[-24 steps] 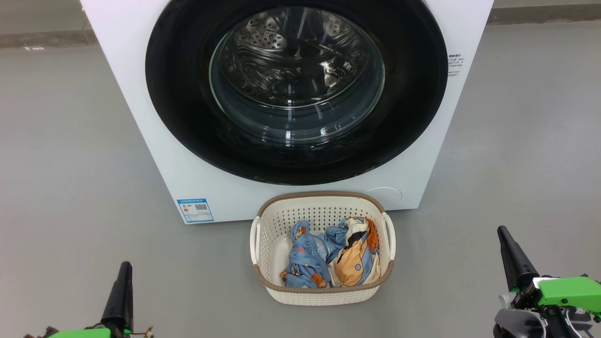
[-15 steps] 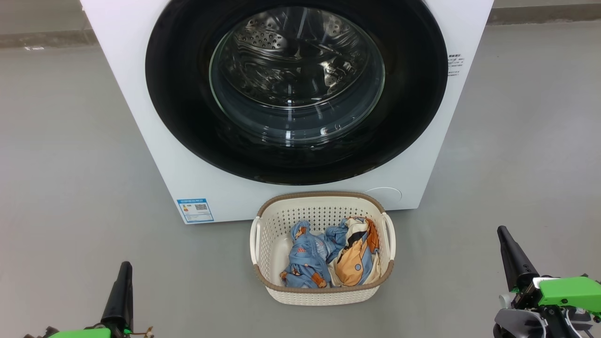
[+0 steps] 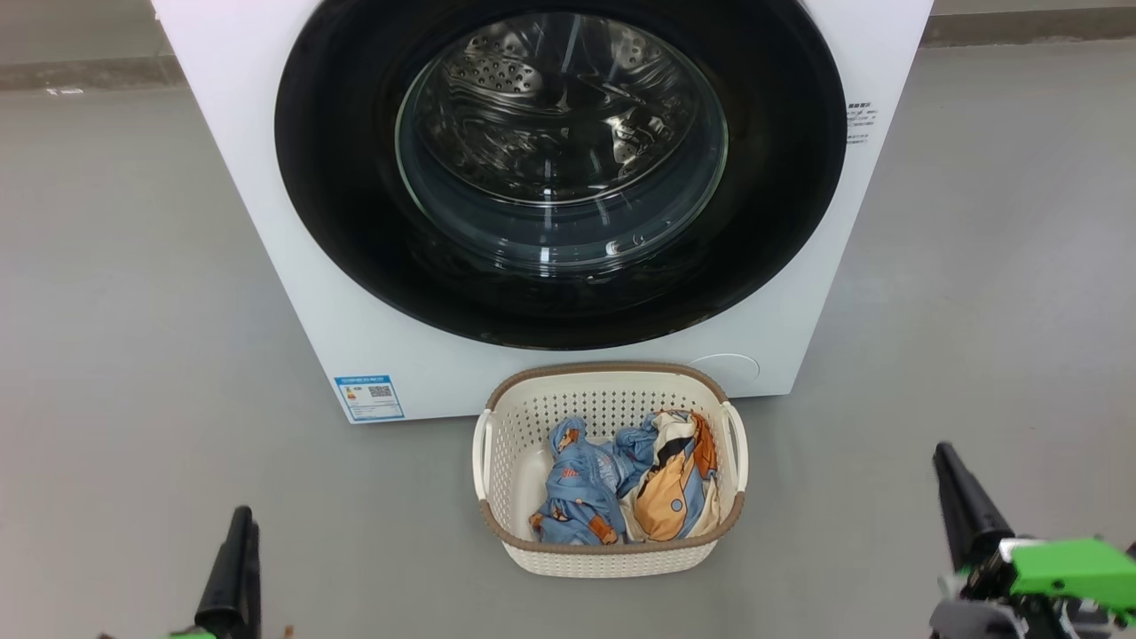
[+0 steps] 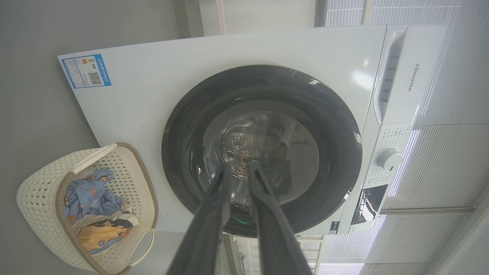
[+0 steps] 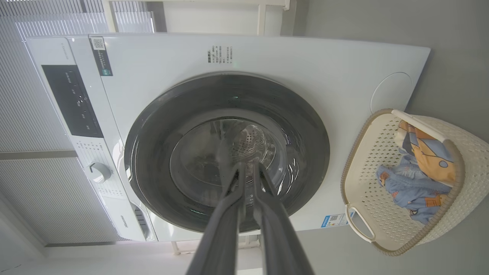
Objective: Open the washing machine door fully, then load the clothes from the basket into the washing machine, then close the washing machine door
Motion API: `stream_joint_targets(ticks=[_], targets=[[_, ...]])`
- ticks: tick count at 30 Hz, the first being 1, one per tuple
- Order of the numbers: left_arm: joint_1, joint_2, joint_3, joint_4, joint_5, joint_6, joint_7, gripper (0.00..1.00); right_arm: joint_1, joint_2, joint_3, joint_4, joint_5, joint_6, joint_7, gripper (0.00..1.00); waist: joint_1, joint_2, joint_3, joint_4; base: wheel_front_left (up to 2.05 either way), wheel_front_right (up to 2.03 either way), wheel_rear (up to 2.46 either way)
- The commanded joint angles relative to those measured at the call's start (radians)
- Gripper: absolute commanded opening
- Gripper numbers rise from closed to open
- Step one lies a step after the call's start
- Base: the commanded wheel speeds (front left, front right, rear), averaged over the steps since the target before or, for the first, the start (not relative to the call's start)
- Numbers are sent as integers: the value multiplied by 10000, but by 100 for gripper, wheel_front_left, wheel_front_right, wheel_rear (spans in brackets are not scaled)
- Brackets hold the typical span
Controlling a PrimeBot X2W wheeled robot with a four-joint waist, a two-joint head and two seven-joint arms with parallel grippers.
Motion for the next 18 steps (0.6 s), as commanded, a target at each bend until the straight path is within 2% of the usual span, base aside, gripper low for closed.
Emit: stream_joint_targets(ticks=[1, 6, 10, 14, 18], targets=[[80, -27, -9, 100, 0, 2, -6, 100, 92, 46, 7, 113, 0, 0, -3, 100, 1, -1, 0, 0, 0, 0, 0], [224, -68, -26, 166, 10, 8, -67, 100, 247, 103, 43, 221, -3, 2, -65, 100, 3, -1, -8, 3, 0, 0, 0], [222, -48, -41, 44, 65, 7, -161, 100, 250, 88, 86, 115, -49, 4, -176, 100, 23, -1, -28, 15, 0, 0, 0], [229, -16, -65, -83, 158, 12, -260, 100, 250, 45, 114, 35, -209, 7, -298, 100, 3, -1, -17, 22, 0, 0, 0], [244, 76, -106, -192, 409, 15, -386, 100, 213, -2, 153, -64, -497, 9, -417, 100, 1, -1, -11, 25, 0, 0, 0]])
